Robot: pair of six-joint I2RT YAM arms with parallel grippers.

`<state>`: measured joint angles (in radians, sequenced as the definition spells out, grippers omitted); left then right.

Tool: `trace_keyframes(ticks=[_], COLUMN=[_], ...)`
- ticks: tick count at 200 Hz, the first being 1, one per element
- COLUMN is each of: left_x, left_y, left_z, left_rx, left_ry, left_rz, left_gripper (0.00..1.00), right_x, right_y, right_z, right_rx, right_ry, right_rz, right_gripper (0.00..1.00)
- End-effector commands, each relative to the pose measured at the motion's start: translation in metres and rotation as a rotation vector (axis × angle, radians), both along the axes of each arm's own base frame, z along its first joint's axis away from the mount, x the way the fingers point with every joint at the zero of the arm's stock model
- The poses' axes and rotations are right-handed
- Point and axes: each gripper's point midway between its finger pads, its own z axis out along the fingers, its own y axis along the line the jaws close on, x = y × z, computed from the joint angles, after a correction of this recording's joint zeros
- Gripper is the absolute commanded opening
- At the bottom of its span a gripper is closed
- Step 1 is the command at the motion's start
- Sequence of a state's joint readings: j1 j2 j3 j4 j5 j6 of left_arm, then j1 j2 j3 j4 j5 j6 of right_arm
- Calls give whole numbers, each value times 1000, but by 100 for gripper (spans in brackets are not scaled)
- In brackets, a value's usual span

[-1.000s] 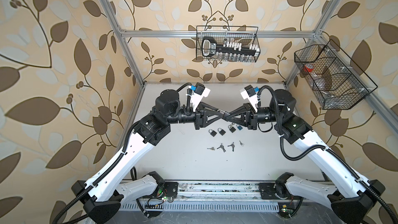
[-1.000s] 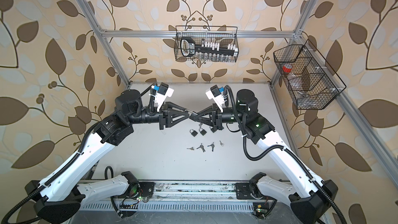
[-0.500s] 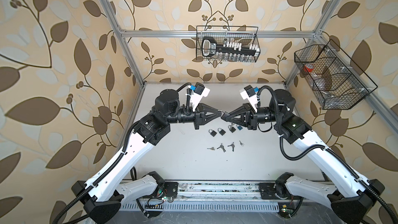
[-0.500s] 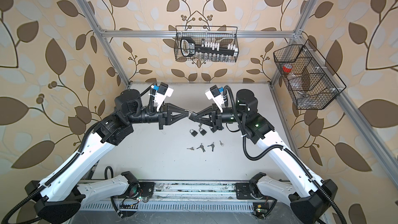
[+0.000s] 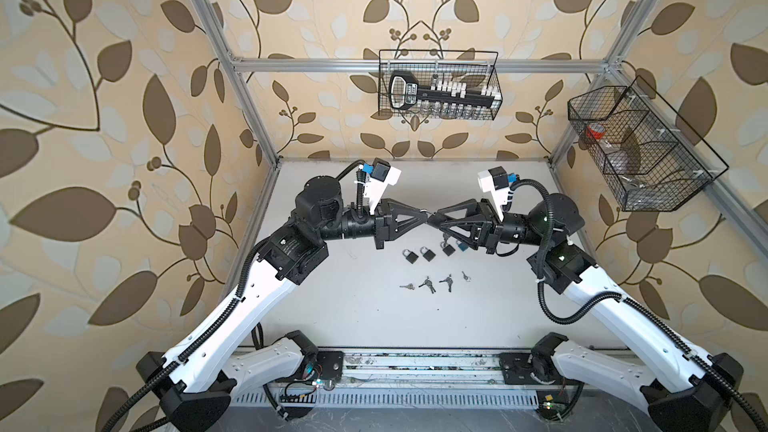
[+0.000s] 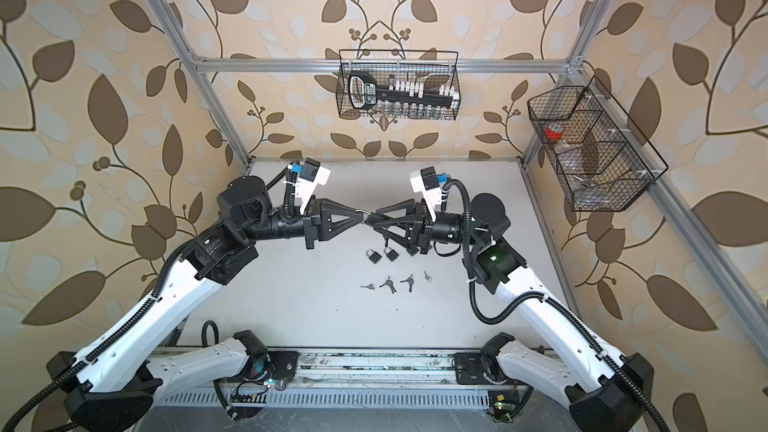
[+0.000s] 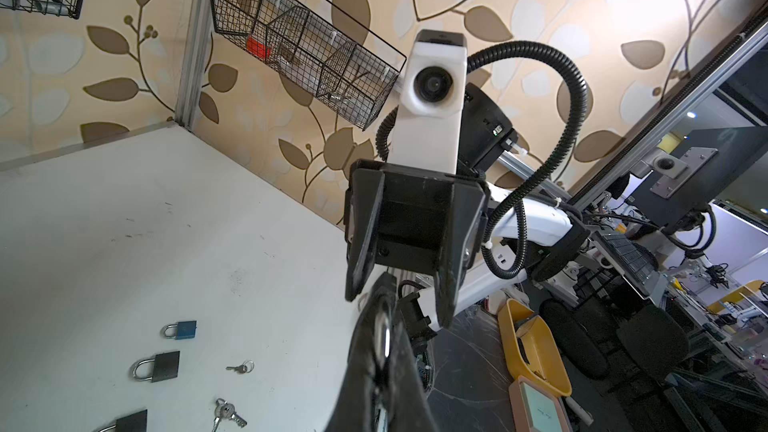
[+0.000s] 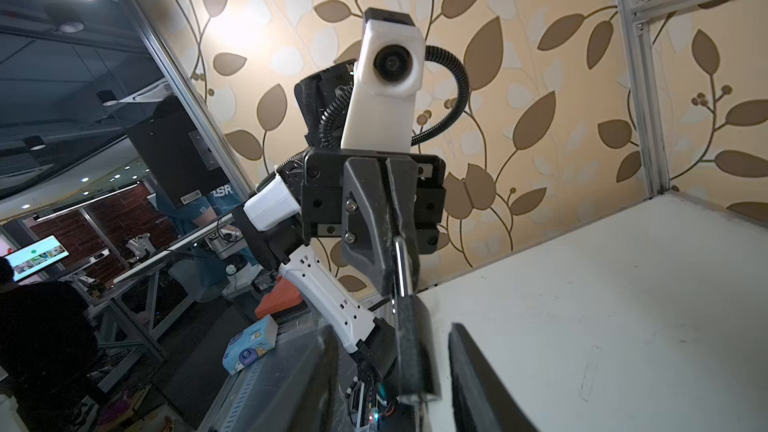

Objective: Lock with the key

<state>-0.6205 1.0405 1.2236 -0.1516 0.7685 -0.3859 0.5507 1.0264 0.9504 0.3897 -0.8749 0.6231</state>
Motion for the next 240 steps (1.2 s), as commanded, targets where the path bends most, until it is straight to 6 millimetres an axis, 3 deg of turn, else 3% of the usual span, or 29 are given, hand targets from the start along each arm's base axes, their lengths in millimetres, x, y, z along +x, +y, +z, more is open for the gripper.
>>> trace_keyframes(ticks=[1,35,100,129,171,179,193,208,224,240], left_x=[-7,-6,-6,-6,-5,-5,-7,-7,-6,-5], left_y=[8,9,9,9,10,10,11,13,14,14], left_z=[31,32,36,35,35,35,37,38,38,38], left_rx=[-97,-109,-128,-129,-124,-121,-121,-117,-113,-111], left_ry=[-69,-62,-57,-56,-58,-60,-67,-74,-77,-79], left_rz=[12,22,18,21,29,30,30,43,56,60], left_gripper=[0,0,0,0,0,0,22,34,37,32], right_x=[-2,-1,2,2,0,-1,-3,-4,-6,-7], right_y=[-2,4,6,6,4,4,2,0,0,0], right_z=[16,14,9,11,14,15,18,20,18,15], right_rx=[60,54,38,40,52,52,46,39,17,-5], right_ry=[-49,-44,-30,-31,-29,-25,-19,-17,-9,-1], right_rz=[-20,-12,-22,-22,-26,-17,5,11,24,34], right_gripper=[42,33,34,24,0,0,0,0,0,0])
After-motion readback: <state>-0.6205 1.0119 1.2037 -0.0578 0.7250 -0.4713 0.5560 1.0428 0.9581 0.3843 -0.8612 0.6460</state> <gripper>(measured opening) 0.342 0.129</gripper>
